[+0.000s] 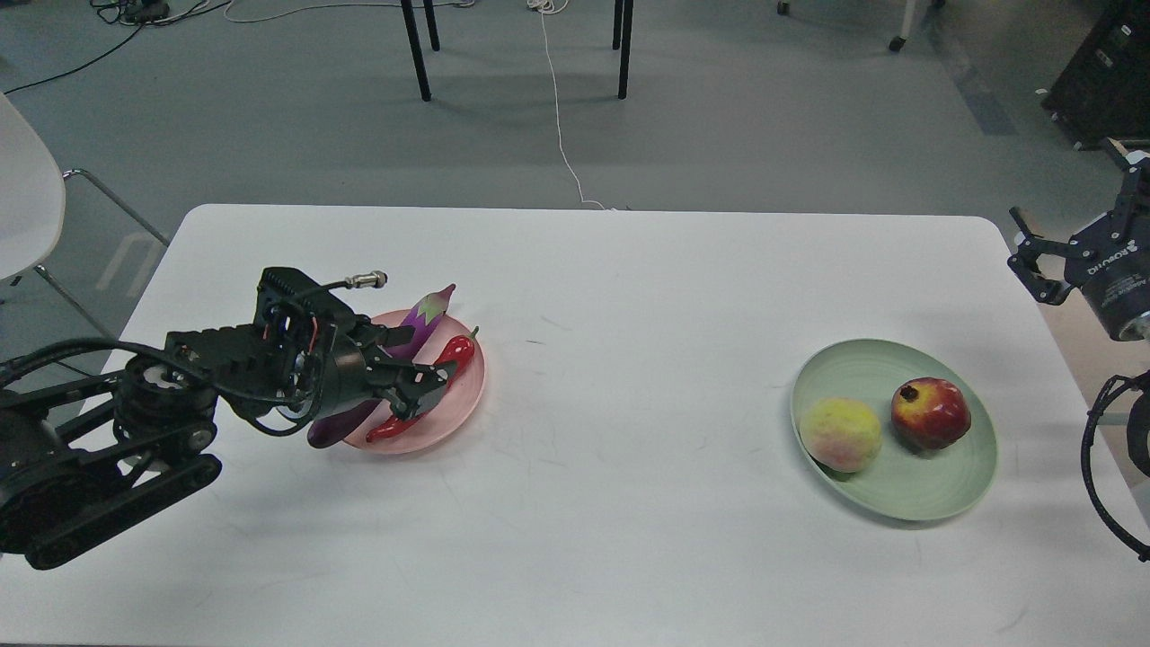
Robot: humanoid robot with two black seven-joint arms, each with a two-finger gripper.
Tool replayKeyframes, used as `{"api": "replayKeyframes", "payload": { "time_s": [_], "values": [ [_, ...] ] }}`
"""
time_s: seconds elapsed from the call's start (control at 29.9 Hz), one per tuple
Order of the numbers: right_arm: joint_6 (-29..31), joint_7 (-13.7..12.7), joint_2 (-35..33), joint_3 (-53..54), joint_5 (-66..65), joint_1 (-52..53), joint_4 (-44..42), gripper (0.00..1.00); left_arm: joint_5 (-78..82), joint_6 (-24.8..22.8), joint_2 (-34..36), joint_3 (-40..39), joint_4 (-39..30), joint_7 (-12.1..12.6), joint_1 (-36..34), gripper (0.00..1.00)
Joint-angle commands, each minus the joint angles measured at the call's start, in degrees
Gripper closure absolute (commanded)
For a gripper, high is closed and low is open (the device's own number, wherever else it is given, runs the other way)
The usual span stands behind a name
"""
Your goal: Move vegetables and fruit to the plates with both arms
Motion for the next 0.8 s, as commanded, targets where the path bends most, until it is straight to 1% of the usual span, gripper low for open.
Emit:
{"api": "replayKeyframes", "payload": {
  "time_s": [0.0, 0.13, 0.17, 0.27, 0.37, 0.47, 0.5, 0.6, 0.7, 0.77],
  "values": [
    [0.0, 0.0, 0.4, 0.2, 0.1, 0.8, -0.2, 0.01, -17.2, 3.9, -0.3, -4.3, 1.3, -0.2, 0.0, 0.06],
    [0.0, 0.0, 0.7, 2.9, 0.0, 2.5, -0.8, 0.01, -43.9, 4.6, -2.5, -11.2, 5.3, -0.3, -0.1, 0.04],
    [0.0, 0.0, 0.7, 3.9, 0.0, 2.6, -0.9, 0.01, -51.9, 4.6, -3.7, -13.2, 6.4, 0.3, -0.1, 0.04],
    [0.0, 0.0, 0.7, 7.5, 0.0, 2.9, -1.1, 0.01, -70.1, 4.6, -7.0, -16.7, 7.9, 0.5, -0.5, 0.03],
    [0.0, -0.7, 2.3, 9.7, 0.0, 4.5, -1.8, 0.01, -79.4, 4.2, -8.7, -19.6, 11.8, -0.4, -0.9, 0.03],
    [0.0, -1.1, 4.2, 9.8, 0.2, 6.0, -1.8, 0.02, -86.0, 3.4, -13.4, -25.9, 17.9, -0.5, -0.8, 0.03],
    [0.0, -1.2, 4.6, 9.8, 0.5, 6.3, -1.8, 0.02, -88.1, 2.8, -15.0, -27.7, 20.2, -0.4, -0.8, 0.03],
    [0.0, -1.5, 7.1, 10.0, 0.8, 7.3, -2.9, 0.02, -96.7, -1.0, -18.9, -32.8, 27.1, 0.0, -1.0, 0.03],
    [0.0, -3.3, 10.6, 10.9, 1.1, 8.4, -6.1, 0.01, -104.1, -3.4, -19.8, -34.6, 30.8, -0.2, -0.9, 0.03],
    [0.0, -5.4, 12.7, 13.0, 1.4, 8.8, -9.0, 0.01, -106.4, -3.8, -19.9, -34.6, 32.0, -0.5, -0.9, 0.03]
  ]
}}
